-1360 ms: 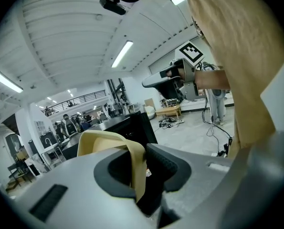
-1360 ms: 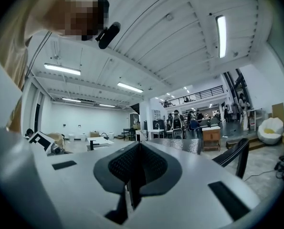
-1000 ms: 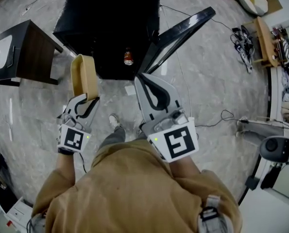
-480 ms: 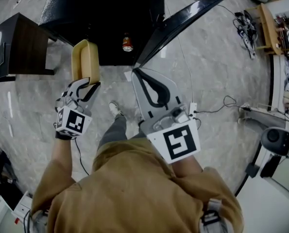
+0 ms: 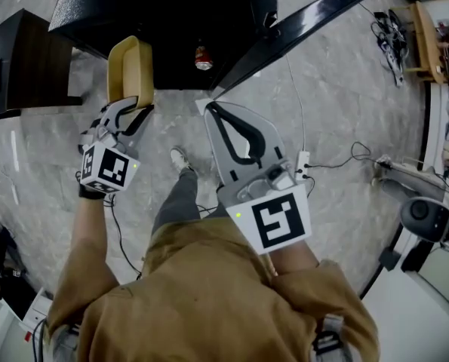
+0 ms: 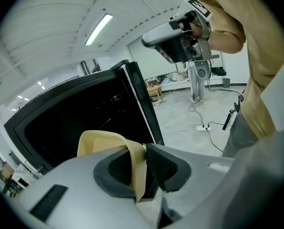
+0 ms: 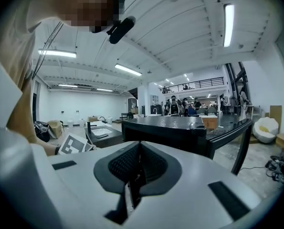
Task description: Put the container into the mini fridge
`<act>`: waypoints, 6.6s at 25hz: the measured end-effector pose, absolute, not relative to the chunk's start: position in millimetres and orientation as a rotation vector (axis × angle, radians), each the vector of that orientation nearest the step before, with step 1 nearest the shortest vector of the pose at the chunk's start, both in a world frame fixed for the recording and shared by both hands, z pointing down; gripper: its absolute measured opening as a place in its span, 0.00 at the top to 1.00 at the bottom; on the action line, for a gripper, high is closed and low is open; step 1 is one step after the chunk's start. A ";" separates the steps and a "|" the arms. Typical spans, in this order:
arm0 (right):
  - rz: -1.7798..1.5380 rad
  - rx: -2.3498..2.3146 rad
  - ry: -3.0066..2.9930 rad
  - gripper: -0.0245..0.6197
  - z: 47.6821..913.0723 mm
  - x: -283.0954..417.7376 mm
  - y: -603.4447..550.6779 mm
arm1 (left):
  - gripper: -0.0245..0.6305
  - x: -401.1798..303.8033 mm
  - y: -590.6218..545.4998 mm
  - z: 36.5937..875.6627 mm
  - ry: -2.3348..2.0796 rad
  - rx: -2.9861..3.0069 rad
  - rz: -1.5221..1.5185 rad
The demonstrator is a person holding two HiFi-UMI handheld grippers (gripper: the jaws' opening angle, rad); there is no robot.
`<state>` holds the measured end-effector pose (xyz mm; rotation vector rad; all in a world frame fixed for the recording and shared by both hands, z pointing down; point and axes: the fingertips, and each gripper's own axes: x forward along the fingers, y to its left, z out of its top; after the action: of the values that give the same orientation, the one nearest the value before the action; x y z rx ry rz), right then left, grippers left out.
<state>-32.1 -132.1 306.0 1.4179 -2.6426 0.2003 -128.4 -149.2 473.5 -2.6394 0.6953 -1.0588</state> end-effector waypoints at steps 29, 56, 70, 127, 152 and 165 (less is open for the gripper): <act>0.362 1.370 -2.622 0.96 408.7 -66.8 -173.2 | 0.85 -132.0 -217.8 596.8 0.435 -2.551 -1.276; 0.457 1.431 -2.596 0.96 444.9 -54.8 -190.4 | 0.85 -120.8 -278.5 637.2 0.369 -2.457 -1.365; 0.508 1.441 -2.593 0.96 458.1 -53.2 -204.0 | 0.85 -110.2 -304.0 658.9 0.340 -2.446 -1.408; 0.570 1.603 -2.516 0.96 464.7 3.3 -200.1 | 0.75 -54.2 -378.7 686.2 0.323 -2.310 -1.525; 0.574 1.565 -2.555 0.96 462.0 -2.5 -196.0 | 0.52 -62.4 -349.7 662.2 0.436 -2.373 -1.344; 0.512 1.515 -2.591 0.96 441.5 -16.2 -168.4 | 0.66 -91.3 -313.2 629.2 0.711 -2.466 -1.215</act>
<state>-16.2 -168.4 441.5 1.5146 -2.5911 0.5117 -91.3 -313.2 629.2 -2.4657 0.7113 -1.2152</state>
